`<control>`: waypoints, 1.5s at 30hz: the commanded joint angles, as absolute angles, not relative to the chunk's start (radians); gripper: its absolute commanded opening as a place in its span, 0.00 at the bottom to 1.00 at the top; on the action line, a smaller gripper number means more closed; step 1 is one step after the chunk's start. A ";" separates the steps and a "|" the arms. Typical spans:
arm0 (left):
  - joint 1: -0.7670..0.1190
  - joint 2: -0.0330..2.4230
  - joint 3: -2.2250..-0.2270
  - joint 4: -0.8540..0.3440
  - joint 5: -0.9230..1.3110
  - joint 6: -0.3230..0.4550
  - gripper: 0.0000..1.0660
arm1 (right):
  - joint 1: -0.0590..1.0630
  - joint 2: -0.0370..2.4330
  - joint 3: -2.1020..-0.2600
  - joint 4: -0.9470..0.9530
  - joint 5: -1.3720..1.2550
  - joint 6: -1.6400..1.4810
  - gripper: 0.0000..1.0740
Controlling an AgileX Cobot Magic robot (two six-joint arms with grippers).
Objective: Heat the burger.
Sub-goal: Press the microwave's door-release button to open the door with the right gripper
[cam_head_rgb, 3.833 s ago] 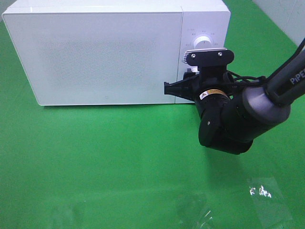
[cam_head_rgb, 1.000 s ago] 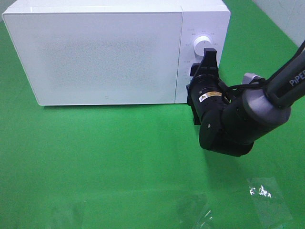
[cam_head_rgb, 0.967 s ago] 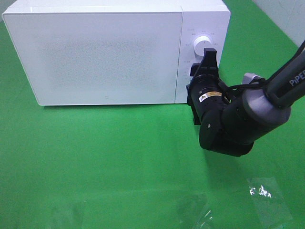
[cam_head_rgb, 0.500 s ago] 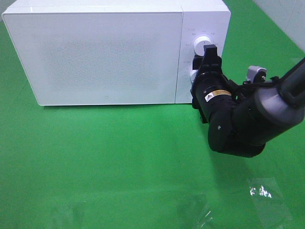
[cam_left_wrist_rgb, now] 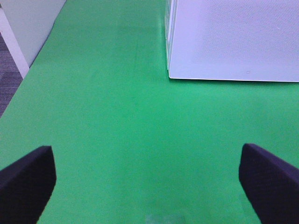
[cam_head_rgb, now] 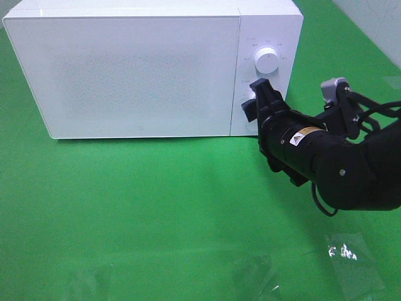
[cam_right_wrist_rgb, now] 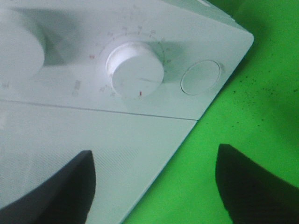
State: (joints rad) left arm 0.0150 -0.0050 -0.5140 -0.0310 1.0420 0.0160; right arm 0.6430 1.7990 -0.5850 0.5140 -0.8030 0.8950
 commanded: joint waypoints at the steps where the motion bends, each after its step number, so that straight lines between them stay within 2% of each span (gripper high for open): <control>1: 0.018 -0.030 -0.510 -0.031 1.034 0.014 0.94 | 0.638 1.709 -0.583 0.492 -0.648 0.606 0.64; 2: 0.018 -0.030 -0.510 -0.031 1.034 0.014 0.94 | 0.638 1.709 -0.583 0.492 -0.648 0.606 0.64; 4: 0.018 -0.030 -0.510 -0.031 1.034 0.014 0.94 | 0.637 1.648 -0.585 0.493 -0.550 0.381 0.64; 5: 0.018 -0.030 -0.510 -0.031 1.034 0.014 0.94 | 0.637 1.648 -0.585 0.493 -0.550 0.381 0.64; 6: 0.018 -0.030 -0.510 -0.031 1.034 0.014 0.94 | 0.637 1.622 -0.585 0.495 -0.498 0.240 0.64; 7: 0.018 -0.030 -0.510 -0.031 1.034 0.014 0.94 | 0.637 1.622 -0.585 0.495 -0.498 0.240 0.64; 11: 0.018 -0.030 -0.510 -0.031 1.034 0.014 0.94 | 0.637 1.549 -0.585 0.494 -0.326 -0.089 0.64; 16: 0.018 -0.030 -0.510 -0.031 1.034 0.014 0.94 | 0.637 1.488 -0.585 0.494 -0.144 -0.288 0.64; 21: 0.018 -0.030 -0.510 -0.031 1.034 0.014 0.94 | 0.598 1.432 -0.592 0.435 0.000 -0.287 0.64; 25: 0.018 -0.030 -0.510 -0.031 1.034 0.014 0.94 | 0.521 1.355 -0.644 0.300 0.269 -0.255 0.64; 36: 0.018 -0.030 -0.510 -0.031 1.034 0.014 0.94 | 0.517 1.120 -0.671 0.128 0.652 -0.115 0.64; 45: 0.018 -0.030 -0.510 -0.031 1.034 0.014 0.94 | 0.517 0.873 -0.671 0.127 0.817 -0.087 0.64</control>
